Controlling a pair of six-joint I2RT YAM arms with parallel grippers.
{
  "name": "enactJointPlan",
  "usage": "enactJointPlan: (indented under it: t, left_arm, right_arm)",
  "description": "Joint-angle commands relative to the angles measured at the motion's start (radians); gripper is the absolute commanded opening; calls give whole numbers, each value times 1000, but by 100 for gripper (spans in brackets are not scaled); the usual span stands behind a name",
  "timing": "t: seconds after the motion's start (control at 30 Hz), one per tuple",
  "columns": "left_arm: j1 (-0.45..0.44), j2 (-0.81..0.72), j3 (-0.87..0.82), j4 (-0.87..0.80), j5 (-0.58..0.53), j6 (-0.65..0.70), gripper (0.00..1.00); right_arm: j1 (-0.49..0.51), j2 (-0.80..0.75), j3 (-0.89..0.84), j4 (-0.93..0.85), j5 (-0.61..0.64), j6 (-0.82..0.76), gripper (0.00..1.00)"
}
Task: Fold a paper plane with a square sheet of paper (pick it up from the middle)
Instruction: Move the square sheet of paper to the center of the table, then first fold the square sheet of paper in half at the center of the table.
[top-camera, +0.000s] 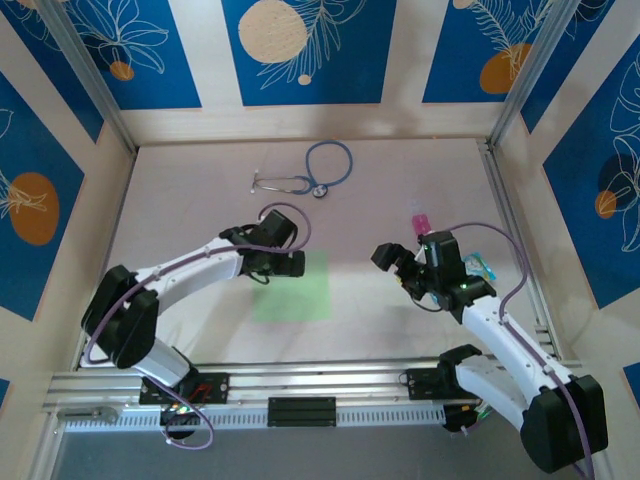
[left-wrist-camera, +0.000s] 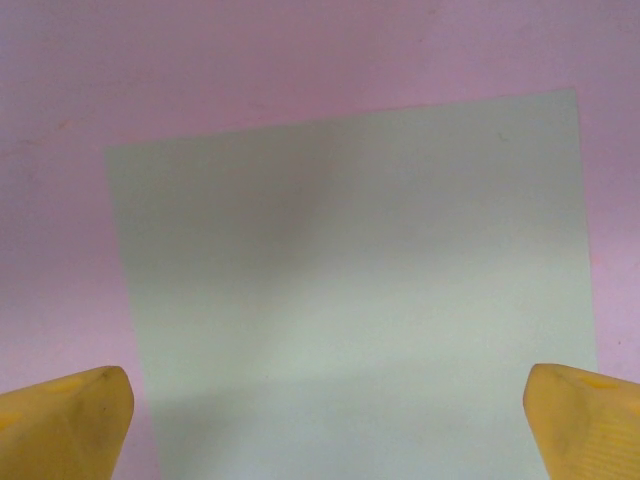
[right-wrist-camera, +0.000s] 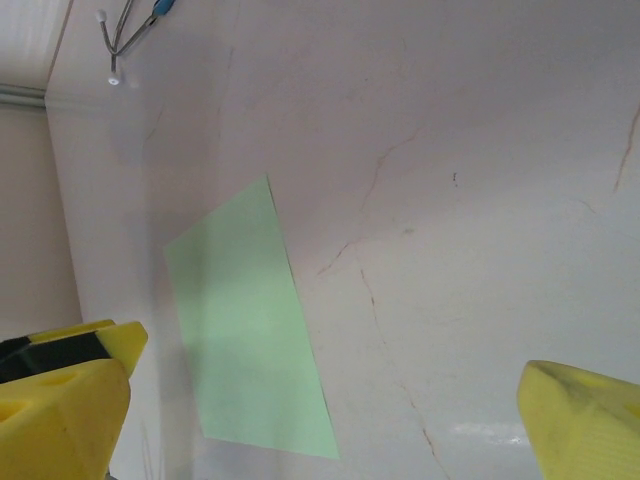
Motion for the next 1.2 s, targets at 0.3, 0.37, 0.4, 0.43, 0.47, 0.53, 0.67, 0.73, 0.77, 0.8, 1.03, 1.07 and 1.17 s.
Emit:
enactJointPlan:
  t: [0.3,0.37,0.4,0.43,0.47,0.53,0.67,0.73,0.77,0.8,1.03,1.07,1.17]
  left_arm:
    - [4,67,30,-26,91,-98,93]
    - [-1,90,61,-55,93,-102,93]
    - [-5,100,73,-67,91,-106,93]
    - [-13,112,84,-78,91,-109,93]
    - [-18,128,97,-90,93,-110,93]
    - [-26,156,127,-120,88,-113,93]
    - [-40,205,169,-155,77,-113,93]
    - [-42,220,181,-163,84,-118,93]
    - [-42,227,184,-165,86,-121,94]
    - [-43,233,188,-167,89,-123,94]
    - [-45,268,207,-185,103,-122,94]
    - [-45,273,208,-185,107,-122,94]
    - [-48,287,220,-188,114,-124,94]
  right_arm:
    - [62,140,77,-18,-34,-26,99]
    - [72,163,90,-27,-29,-29,99]
    - [76,170,93,-28,-26,-30,98]
    - [80,179,95,-28,-23,-29,98]
    - [81,188,98,-28,-22,-28,98]
    - [83,202,106,-33,-22,-28,98]
    - [86,225,127,-58,-19,-35,98]
    - [87,232,132,-66,-19,-34,98]
    - [86,233,132,-66,-21,-34,98]
    - [88,236,132,-65,-22,-34,98]
    - [94,239,132,-68,-29,-28,98]
    - [95,240,132,-68,-29,-29,98]
    - [95,245,135,-70,-29,-28,98]
